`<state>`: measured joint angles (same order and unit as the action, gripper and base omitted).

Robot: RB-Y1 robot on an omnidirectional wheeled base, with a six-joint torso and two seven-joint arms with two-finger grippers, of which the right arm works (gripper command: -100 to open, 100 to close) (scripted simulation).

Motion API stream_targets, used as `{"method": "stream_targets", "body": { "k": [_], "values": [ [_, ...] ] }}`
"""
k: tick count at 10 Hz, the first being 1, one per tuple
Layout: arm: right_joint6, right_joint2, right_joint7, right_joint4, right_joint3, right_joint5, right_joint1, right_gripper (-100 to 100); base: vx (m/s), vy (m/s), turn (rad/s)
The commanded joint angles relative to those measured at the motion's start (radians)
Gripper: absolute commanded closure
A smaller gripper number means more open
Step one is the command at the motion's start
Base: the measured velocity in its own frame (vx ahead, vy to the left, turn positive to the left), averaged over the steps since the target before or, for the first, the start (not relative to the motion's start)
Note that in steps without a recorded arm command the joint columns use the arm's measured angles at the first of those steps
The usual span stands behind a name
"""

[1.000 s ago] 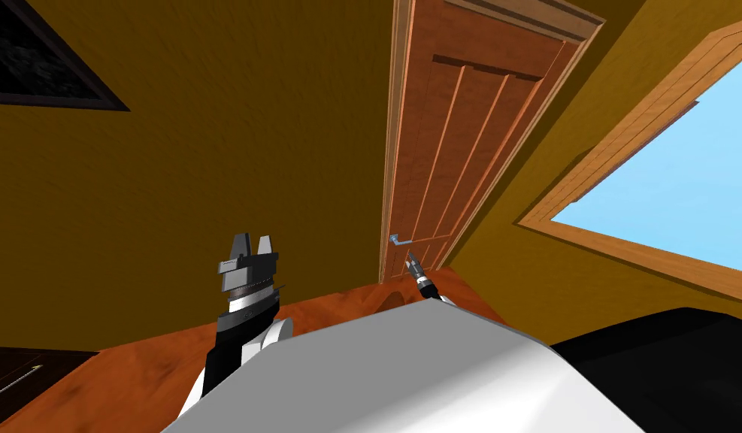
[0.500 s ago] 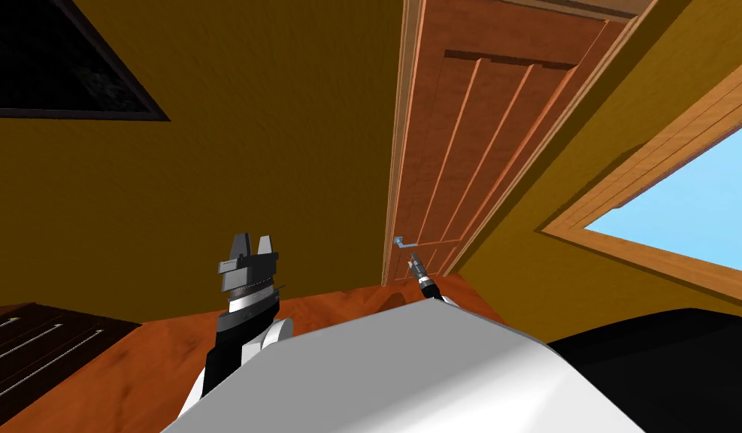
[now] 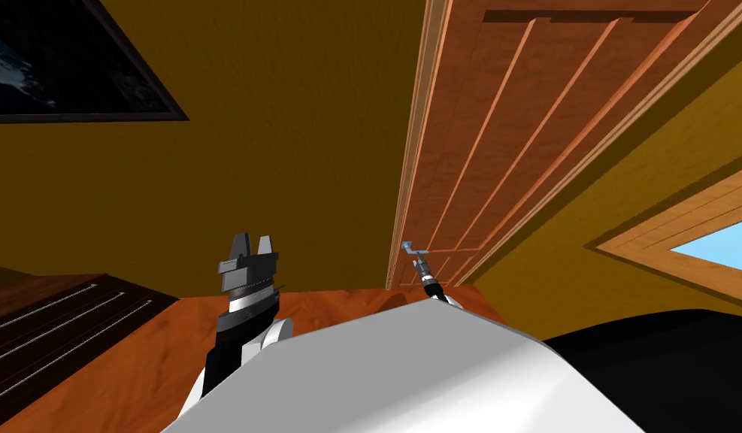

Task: Pull the door open

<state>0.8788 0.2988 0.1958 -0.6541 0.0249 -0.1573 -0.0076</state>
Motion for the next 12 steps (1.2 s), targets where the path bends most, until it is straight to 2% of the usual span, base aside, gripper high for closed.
{"method": "stream_targets", "body": {
  "k": [1,4,5,6,11,12],
  "values": [
    [0.014,0.004,-0.005,0.042,0.018,-0.017,-0.021,-100,0.045,-0.017,0.195],
    [0.027,0.009,-0.021,0.102,0.053,-0.052,-0.05,-100,0.057,-0.044,0.216],
    [0.028,0.007,-0.016,0.091,0.044,-0.043,-0.042,-100,0.03,-0.033,0.048],
    [0.028,0.007,-0.016,0.091,0.044,-0.043,-0.042,100,-0.004,0.004,-0.042],
    [0.028,0.007,-0.016,0.091,0.044,-0.043,-0.042,100,-0.004,0.004,-0.004],
    [0.034,0.02,0.002,0.089,0.03,-0.035,-0.035,100,-0.116,-0.031,0.089]
  ]
}}
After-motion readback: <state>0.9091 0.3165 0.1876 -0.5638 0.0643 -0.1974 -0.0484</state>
